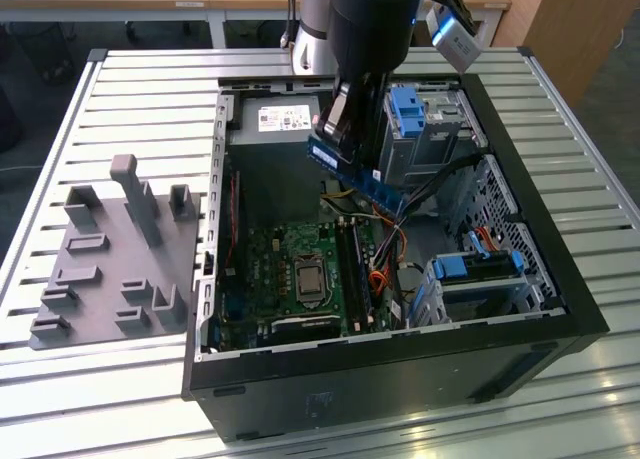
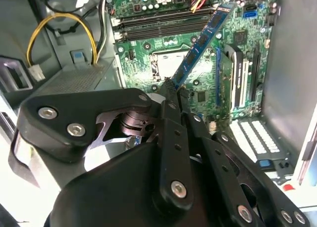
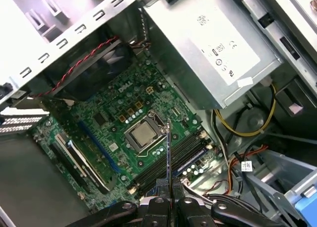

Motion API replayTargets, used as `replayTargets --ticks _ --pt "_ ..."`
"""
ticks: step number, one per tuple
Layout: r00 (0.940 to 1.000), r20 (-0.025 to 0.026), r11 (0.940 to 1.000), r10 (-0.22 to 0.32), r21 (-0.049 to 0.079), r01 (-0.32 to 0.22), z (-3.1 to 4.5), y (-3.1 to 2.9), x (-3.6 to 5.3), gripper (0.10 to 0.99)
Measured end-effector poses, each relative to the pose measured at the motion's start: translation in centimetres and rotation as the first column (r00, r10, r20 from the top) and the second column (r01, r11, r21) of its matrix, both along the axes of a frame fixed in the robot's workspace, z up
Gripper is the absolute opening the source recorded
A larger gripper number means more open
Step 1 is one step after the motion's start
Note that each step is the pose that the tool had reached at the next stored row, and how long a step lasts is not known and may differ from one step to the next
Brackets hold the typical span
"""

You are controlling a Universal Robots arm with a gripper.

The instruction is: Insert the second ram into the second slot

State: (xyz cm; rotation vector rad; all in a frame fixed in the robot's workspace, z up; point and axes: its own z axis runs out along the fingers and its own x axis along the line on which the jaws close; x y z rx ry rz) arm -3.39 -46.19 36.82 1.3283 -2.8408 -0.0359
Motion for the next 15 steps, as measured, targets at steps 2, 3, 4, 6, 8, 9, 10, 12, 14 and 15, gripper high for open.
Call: replayTargets --ticks 2,3,4,6,8,9,10,12,14,15 --pt "0.9996 0.0 0.9996 -0.027 0.0 0.027 -0.01 0.0 0.0 0.137" --pt "0.9992 0.0 0.9992 -0.04 0.0 0.04 -0.02 0.0 0.0 0.137" --pt "0.9986 0.0 0.9986 -0.054 0.0 0.054 -0.03 0.0 0.0 0.137" --pt "0.9968 0.0 0.9968 -0.08 0.0 0.08 -0.04 0.0 0.0 0.137" --pt "0.9944 0.0 0.9944 -0.106 0.0 0.106 -0.05 0.0 0.0 0.137" --pt "0.9929 0.0 0.9929 -0.119 0.0 0.119 -0.06 0.0 0.0 0.137" --pt "0.991 0.0 0.991 -0.134 0.0 0.134 -0.06 0.0 0.0 0.137" --pt "0.9871 0.0 0.9871 -0.16 0.0 0.16 -0.07 0.0 0.0 0.137" --pt "0.9827 0.0 0.9827 -0.185 0.0 0.185 -0.08 0.0 0.0 0.137" --pt "0.9802 0.0 0.9802 -0.198 0.0 0.198 -0.08 0.0 0.0 0.137"
